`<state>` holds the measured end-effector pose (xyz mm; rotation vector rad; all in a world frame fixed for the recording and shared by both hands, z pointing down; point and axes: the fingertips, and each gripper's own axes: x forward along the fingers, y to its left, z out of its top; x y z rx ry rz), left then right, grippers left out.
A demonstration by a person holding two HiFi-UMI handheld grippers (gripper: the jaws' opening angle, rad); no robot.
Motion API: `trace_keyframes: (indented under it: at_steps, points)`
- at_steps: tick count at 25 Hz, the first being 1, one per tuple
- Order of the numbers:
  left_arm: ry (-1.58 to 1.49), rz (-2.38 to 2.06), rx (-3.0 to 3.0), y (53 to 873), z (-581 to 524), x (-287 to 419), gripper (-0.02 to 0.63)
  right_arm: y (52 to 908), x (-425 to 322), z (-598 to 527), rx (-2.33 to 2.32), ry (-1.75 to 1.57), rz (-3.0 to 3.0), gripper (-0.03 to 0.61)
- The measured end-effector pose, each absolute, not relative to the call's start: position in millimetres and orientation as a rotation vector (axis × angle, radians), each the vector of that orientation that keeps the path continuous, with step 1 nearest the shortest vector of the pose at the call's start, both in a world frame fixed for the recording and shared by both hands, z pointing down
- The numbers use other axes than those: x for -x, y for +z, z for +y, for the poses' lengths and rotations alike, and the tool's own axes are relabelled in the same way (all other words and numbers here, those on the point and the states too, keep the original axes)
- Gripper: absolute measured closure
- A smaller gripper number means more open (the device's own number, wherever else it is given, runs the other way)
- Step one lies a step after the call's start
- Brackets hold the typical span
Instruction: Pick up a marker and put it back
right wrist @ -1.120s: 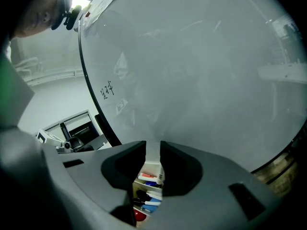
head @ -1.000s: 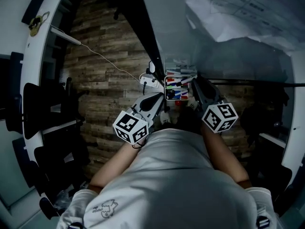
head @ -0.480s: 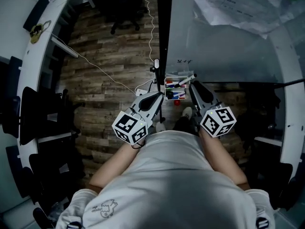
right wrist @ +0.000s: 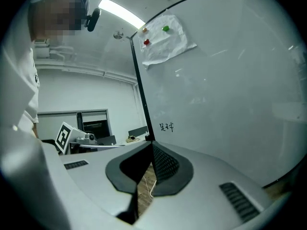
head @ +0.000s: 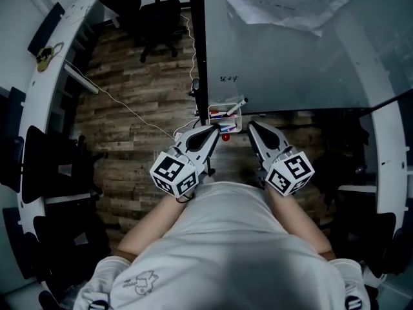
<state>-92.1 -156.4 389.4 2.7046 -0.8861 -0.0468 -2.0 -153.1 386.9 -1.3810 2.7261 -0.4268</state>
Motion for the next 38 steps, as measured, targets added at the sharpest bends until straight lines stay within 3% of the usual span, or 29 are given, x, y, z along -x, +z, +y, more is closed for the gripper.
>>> trace_keyframes:
  at_steps: [16, 38]
  points:
    - [-0.044, -0.896, -2.698, 394.7, -21.2, -28.4, 0.609, 394.0, -110.7, -9.7, 1.331, -0.426, 2.778, 0.568]
    - [0.063, -0.969, -2.664, 414.9, 101.0, -64.7, 0.609, 413.2, -133.2, 110.2, 1.163, -0.495, 2.861, 0.569]
